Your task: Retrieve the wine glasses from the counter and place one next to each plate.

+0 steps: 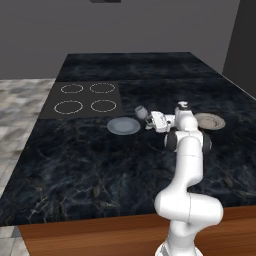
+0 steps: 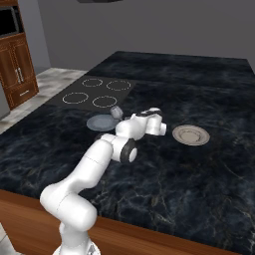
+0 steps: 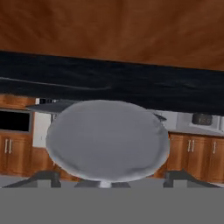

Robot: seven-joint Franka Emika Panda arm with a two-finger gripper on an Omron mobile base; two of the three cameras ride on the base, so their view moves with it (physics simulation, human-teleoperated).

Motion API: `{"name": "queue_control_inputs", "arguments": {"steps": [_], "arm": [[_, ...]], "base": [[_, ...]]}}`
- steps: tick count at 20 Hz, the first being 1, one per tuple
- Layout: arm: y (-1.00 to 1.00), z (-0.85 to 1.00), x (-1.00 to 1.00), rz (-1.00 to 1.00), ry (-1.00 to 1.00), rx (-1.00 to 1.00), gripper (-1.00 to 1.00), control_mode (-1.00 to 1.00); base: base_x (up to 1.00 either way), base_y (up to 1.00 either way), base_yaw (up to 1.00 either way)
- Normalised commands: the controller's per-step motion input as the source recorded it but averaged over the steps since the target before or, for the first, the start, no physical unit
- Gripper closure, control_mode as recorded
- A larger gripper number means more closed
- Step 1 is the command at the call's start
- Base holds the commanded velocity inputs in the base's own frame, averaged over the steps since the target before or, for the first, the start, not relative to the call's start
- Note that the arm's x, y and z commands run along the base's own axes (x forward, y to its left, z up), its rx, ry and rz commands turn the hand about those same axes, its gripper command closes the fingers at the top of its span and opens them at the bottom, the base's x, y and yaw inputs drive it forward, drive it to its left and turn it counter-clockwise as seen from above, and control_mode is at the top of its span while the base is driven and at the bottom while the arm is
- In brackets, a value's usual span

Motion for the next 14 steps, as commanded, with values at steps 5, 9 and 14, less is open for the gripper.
{"name": "queue_control_inputs", "arguments": {"steps": [5, 9, 14], "arm": [[-0.1, -0.03, -0.45, -0.01, 0.0, 0.0, -1.0, -1.0], [-0.18, -0.26, -0.25, -0.05, 0.0, 0.0, -1.0, -1.0], [-0.53, -0.79, -0.3, -0.06, 0.11, -0.04, -1.0, -1.0]], "base": [[0.0, 0.0, 0.0], [0.0, 0.0, 0.0], [0.0, 0.0, 0.0]]}}
